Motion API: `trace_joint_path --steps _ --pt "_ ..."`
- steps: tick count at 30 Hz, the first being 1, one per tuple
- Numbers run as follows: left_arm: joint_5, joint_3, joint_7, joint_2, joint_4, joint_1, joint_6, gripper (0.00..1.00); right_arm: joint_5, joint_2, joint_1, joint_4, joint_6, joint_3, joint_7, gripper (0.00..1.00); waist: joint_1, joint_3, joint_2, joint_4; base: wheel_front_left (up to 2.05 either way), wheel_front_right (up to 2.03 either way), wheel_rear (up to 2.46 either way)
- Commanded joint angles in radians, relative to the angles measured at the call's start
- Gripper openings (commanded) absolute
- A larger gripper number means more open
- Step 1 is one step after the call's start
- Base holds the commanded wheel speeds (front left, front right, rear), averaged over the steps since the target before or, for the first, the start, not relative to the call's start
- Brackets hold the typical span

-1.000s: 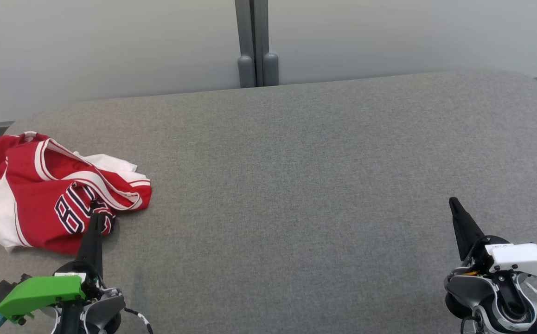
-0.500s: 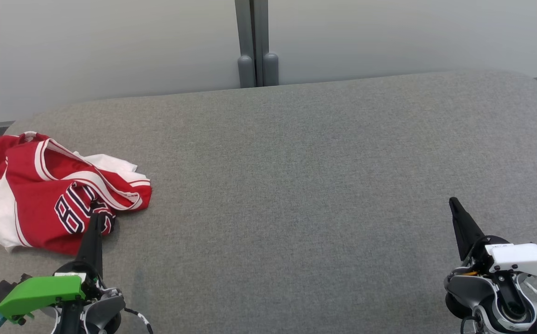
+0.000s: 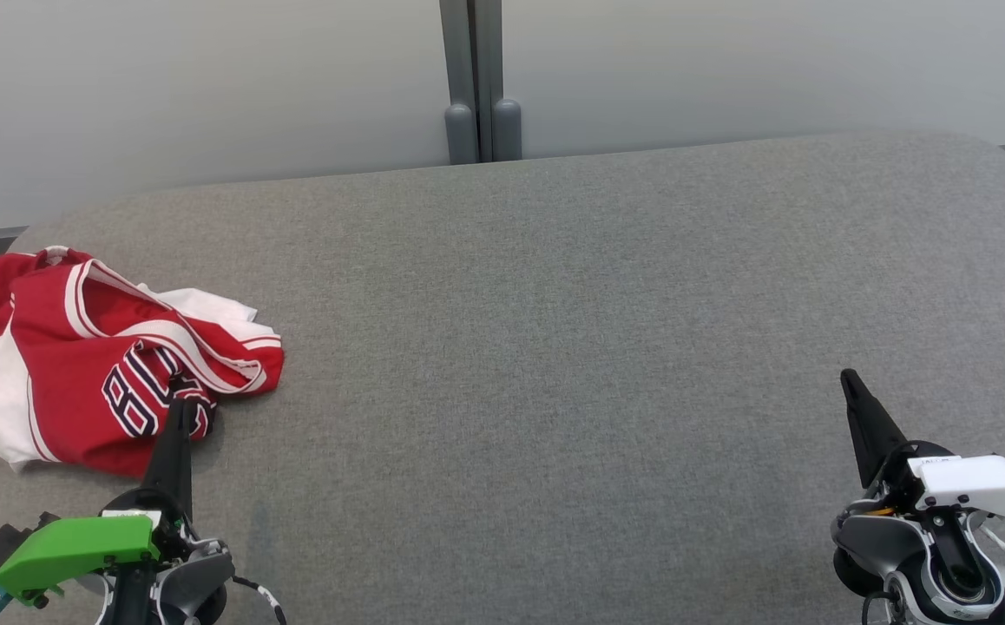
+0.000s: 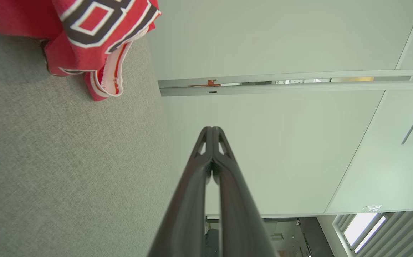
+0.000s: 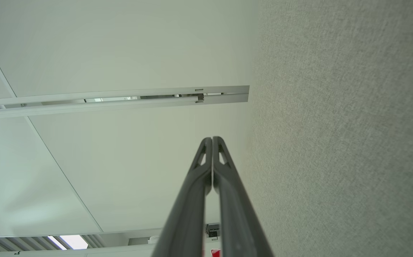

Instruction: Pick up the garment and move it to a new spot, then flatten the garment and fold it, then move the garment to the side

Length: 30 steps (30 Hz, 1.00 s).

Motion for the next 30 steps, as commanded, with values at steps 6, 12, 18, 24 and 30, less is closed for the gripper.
trace_joint_path --steps 6,12,18,24,30 --pt "0.0 0.002 0.003 0.007 -0.002 -0.012 -0.004 0.0 0.007 -0.001 0.008 -0.005 0.001 -0.001 0.003 0.0 0.0 0.0 0.0 0.0 0.0 0.0 0.0" --pt "0.0 0.002 0.003 0.007 -0.002 -0.012 -0.004 0.0 0.007 -0.001 0.008 -0.005 0.001 -0.001 0.003 0.0 0.0 0.0 0.0 0.0 0.0 0.0 0.0" --pt "0.0 0.002 0.003 0.007 -0.002 -0.012 -0.004 0.0 0.007 -0.001 0.008 -0.005 0.001 -0.001 0.003 0.0 0.0 0.0 0.0 0.0 0.0 0.0 0.0" --pt "0.0 0.002 0.003 0.007 -0.002 -0.012 -0.004 0.0 0.007 -0.001 0.008 -0.005 0.001 -0.001 0.003 0.0 0.0 0.0 0.0 0.0 0.0 0.0 0.0" --pt "0.0 0.002 0.003 0.007 -0.002 -0.012 -0.004 0.0 0.007 -0.001 0.008 -0.005 0.001 -0.001 0.003 0.0 0.0 0.0 0.0 0.0 0.0 0.0 0.0"
